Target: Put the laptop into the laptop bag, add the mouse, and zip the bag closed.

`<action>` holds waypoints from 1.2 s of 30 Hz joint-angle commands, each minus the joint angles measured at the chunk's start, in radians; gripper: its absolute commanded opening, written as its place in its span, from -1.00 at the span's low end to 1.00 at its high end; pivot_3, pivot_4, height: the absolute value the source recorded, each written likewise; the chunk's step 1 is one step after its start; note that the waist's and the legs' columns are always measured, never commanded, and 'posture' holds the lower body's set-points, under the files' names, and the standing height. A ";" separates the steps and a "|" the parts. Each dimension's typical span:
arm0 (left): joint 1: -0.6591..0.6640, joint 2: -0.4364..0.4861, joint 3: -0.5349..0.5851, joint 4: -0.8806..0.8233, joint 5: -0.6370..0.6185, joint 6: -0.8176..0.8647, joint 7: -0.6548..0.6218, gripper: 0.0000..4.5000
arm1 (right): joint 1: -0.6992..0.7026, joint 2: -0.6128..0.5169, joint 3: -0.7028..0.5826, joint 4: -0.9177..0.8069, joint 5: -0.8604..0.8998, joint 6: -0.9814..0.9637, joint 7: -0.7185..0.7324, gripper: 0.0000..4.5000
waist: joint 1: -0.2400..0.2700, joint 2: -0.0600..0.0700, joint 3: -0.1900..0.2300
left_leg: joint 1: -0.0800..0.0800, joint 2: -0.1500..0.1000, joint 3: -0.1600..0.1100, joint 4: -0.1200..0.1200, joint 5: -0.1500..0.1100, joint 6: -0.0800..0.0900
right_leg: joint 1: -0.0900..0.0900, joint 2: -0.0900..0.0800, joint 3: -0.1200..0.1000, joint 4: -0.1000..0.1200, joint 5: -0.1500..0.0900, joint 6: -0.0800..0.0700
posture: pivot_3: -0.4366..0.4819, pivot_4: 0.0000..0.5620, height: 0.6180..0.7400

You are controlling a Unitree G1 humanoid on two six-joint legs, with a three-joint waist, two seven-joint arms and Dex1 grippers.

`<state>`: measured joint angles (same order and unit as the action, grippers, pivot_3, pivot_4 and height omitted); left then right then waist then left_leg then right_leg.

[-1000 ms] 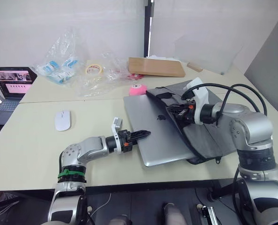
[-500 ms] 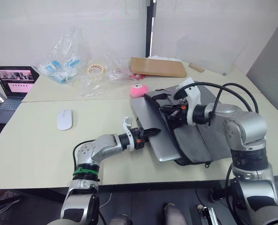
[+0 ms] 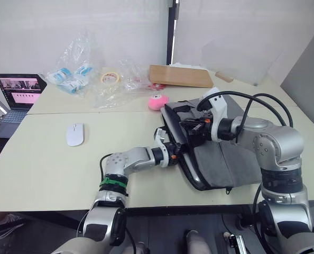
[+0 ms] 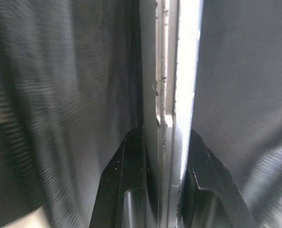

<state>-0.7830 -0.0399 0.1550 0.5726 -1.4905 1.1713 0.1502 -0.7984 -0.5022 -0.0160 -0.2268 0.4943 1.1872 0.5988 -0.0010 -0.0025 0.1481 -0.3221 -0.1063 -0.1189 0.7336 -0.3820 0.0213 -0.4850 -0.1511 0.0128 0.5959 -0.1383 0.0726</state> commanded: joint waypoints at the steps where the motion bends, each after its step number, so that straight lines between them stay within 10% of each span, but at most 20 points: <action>1: -0.055 -0.041 0.000 0.017 0.050 0.040 -0.096 -0.87 | -0.024 0.005 -0.023 -0.060 0.045 -0.002 0.007 -0.98 | -0.001 0.000 0.000 | 0.000 0.000 0.000 0.000 0.000 0.000 | 0.000 0.000 0.000 -0.001 0.000 0.000 | -0.05 -0.47 1.00; 20: -0.170 -0.140 0.101 0.238 0.385 0.007 -0.308 -0.87 | -0.014 -0.041 -0.087 -0.117 0.114 0.095 0.006 -0.98 | 0.008 0.000 0.000 | 0.001 -0.001 -0.001 0.000 0.000 0.001 | 0.004 0.000 -0.001 -0.002 0.002 0.001 | -0.05 -0.47 1.00; 36: -0.095 -0.118 0.104 0.088 0.466 0.076 -0.383 -0.87 | -0.004 -0.055 -0.080 -0.105 0.116 0.073 0.000 -0.98 | 0.001 0.000 0.000 | 0.002 0.000 -0.001 -0.001 0.000 0.001 | 0.004 0.000 -0.002 -0.003 0.002 0.001 | -0.05 -0.47 1.00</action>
<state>-0.8939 -0.1122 0.2584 0.7101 -1.0223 1.2276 -0.2100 -0.7979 -0.5474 -0.0871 -0.2886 0.5846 1.2782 0.5871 0.0003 -0.0026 0.1482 -0.3205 -0.1062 -0.1207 0.7327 -0.3822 0.0219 -0.4812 -0.1508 0.0110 0.5933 -0.1366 0.0736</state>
